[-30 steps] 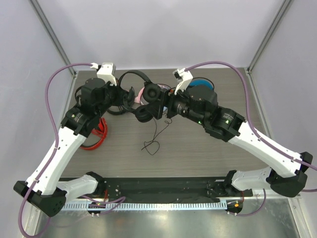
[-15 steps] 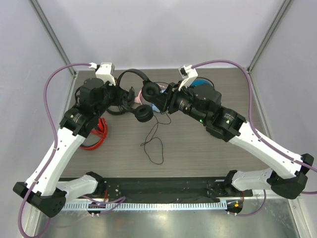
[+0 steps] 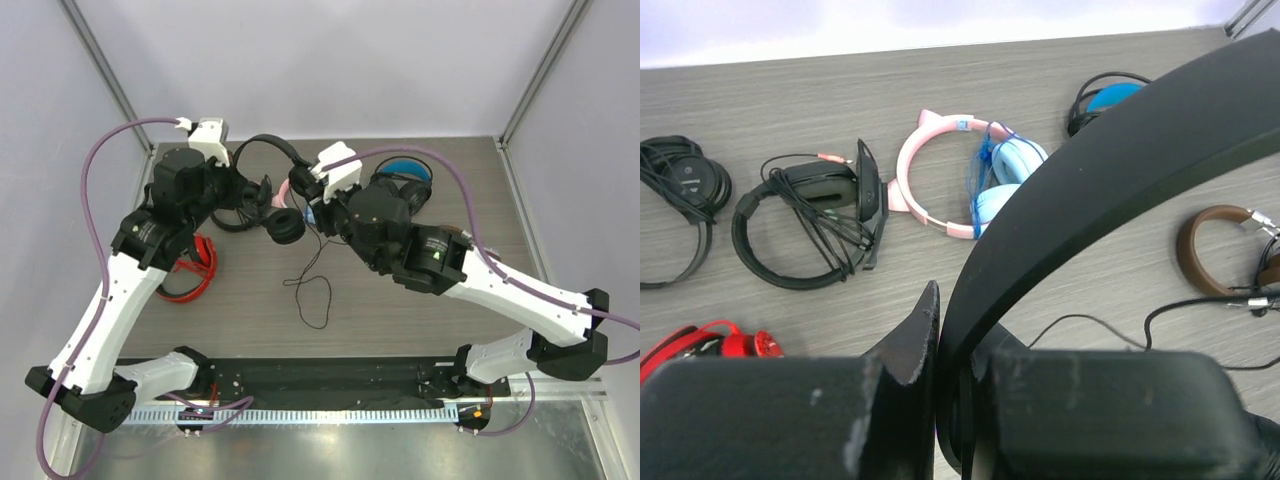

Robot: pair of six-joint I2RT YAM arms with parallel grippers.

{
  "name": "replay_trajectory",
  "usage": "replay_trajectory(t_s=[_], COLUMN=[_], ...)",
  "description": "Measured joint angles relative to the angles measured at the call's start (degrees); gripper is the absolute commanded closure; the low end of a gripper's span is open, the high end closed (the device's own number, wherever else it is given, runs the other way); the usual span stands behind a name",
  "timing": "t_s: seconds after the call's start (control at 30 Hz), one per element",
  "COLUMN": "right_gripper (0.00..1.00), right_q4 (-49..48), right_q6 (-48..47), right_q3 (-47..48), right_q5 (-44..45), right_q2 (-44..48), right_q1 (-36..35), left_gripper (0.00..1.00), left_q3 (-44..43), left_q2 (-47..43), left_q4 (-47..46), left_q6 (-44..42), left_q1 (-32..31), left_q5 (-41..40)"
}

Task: Wrap the headphones
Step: Pass the headphones from the right arm to the left

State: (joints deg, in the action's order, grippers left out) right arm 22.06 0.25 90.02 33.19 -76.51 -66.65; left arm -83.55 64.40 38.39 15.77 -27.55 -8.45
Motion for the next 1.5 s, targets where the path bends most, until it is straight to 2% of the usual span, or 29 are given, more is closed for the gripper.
replay_trajectory(t_s=[0.2, 0.37, 0.4, 0.43, 0.47, 0.57, 0.63, 0.7, 0.83, 0.97, 1.13, 1.23, 1.3, 1.37, 1.43, 1.5], right_gripper=[0.71, 0.68, 0.64, 0.54, 0.29, 0.08, 0.01, 0.00, 0.00, 0.00, 0.00, 0.01, 0.07, 0.18, 0.23, 0.24], right_q4=[-4.6, -16.4, -21.3, -26.9, -31.5, -42.5, -43.9, -39.5, -24.0, -9.4, 2.2, 5.3, 7.0, 8.2, 9.4, 10.1], right_q6=[-16.3, -33.3, -38.6, -43.9, -48.3, -59.8, -61.1, -57.6, -41.9, -25.6, -11.2, -7.6, -5.7, -3.8, -1.6, 0.5], right_q3=[-2.4, -9.3, -11.6, -14.2, -16.0, -19.6, -19.8, -18.8, -12.7, -7.6, -3.1, -2.2, -2.1, -1.9, -1.6, -1.1], right_q5=[14.1, 24.1, 26.0, 27.9, 29.2, 32.4, 33.6, 33.6, 29.7, 21.0, 8.4, 4.9, 3.8, 4.3, 4.8, 4.7], right_q2=[-2.2, -2.7, -2.8, -3.1, -3.5, -6.3, -7.4, -6.7, -2.6, 4.2, 10.3, 11.1, 11.2, 11.2, 11.2, 11.2], right_q1=[-3.8, -6.8, -7.5, -8.1, -8.5, -9.5, -9.6, -9.6, -9.6, -9.5, -9.5, -9.3, -8.8, -7.3, -4.8, -2.2], left_gripper=[1.00, 1.00, 1.00, 1.00, 1.00, 1.00, 1.00, 1.00, 1.00, 1.00, 1.00, 1.00, 1.00, 1.00, 1.00, 1.00], left_q3=[-1.5, -1.6, -1.7, -1.8, -1.9, -2.3, -2.7, -2.8, -3.1, -3.7, -3.7, -3.7, -3.7, -3.7, -3.7, -3.7], left_q2=[1.7, 2.9, 3.0, 3.1, 3.2, 3.3, 3.3, 3.3, 3.4, 3.6, 4.4, 4.9, 5.0, 5.0, 5.0, 5.0], left_q4=[3.2, 5.2, 5.5, 5.8, 6.1, 6.4, 6.5, 6.5, 6.5, 6.0, 6.0, 6.0, 6.0, 6.0, 6.0, 6.0], left_q6=[-1.3, -1.5, -1.5, -1.5, -1.5, -1.5, -2.0, -2.3, -2.2, -2.1, -2.1, -2.1, -2.1, -2.1, -2.0, -1.7], left_q1=[-0.1, -0.2, -0.2, -0.2, -0.2, -0.2, -0.2, -0.1, -0.2, -0.2, -0.2, -0.2, -0.2, -0.2, -0.2, -0.2], left_q5=[0.2, 1.0, 1.2, 1.4, 1.6, 1.9, 1.5, 0.9, 0.3, -0.8, -1.0, -1.0, -1.0, -1.0, -1.0, -1.0])
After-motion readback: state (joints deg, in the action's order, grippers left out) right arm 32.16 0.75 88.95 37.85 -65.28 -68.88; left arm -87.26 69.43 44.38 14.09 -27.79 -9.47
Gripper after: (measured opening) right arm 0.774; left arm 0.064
